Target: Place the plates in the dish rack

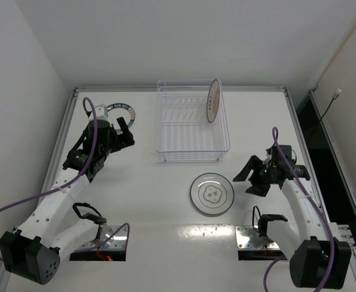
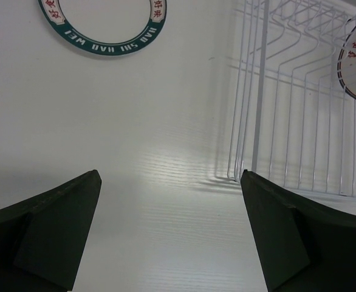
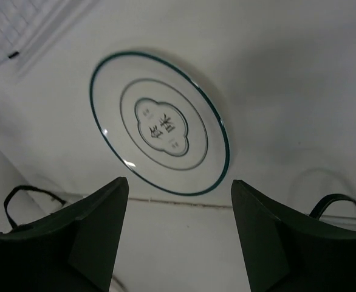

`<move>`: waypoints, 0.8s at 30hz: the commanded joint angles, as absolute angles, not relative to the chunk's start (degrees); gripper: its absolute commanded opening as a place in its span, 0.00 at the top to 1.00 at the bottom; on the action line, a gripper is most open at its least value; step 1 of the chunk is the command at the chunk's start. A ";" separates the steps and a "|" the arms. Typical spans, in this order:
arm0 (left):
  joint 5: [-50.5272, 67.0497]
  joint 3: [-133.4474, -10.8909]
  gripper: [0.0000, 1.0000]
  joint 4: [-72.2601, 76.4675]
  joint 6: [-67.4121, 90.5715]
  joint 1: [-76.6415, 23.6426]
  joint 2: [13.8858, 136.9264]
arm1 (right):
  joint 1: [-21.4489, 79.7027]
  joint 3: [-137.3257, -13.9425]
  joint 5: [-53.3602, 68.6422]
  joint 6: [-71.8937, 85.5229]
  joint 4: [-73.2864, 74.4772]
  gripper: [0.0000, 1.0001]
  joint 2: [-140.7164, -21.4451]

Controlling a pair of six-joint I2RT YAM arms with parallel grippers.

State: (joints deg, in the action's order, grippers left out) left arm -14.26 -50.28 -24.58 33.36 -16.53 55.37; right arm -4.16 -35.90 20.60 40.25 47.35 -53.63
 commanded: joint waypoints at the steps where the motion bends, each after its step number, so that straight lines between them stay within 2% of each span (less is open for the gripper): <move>1: -13.27 -51.86 0.00 -24.43 34.28 -16.96 54.58 | -4.57 -31.04 31.19 43.60 40.43 0.34 -49.48; 9: -13.27 -60.36 0.00 -32.86 36.56 -16.96 56.95 | -3.52 -20.84 33.84 34.64 33.31 0.33 -58.35; 18: -9.76 -74.61 0.00 -45.61 40.24 -16.96 63.90 | -0.62 -15.47 31.90 29.88 34.89 0.33 -56.70; 19: -9.23 -75.23 0.00 -45.62 41.65 -16.96 63.37 | -0.09 -14.77 31.90 30.58 34.02 0.37 -56.69; 20: -9.23 -75.76 0.00 -45.62 42.36 -16.96 62.67 | -0.09 -14.77 31.90 31.37 33.40 0.37 -56.69; 24: -8.70 -75.15 0.00 -46.14 44.38 -16.96 58.46 | -0.09 -14.15 31.38 35.66 30.68 0.53 -58.18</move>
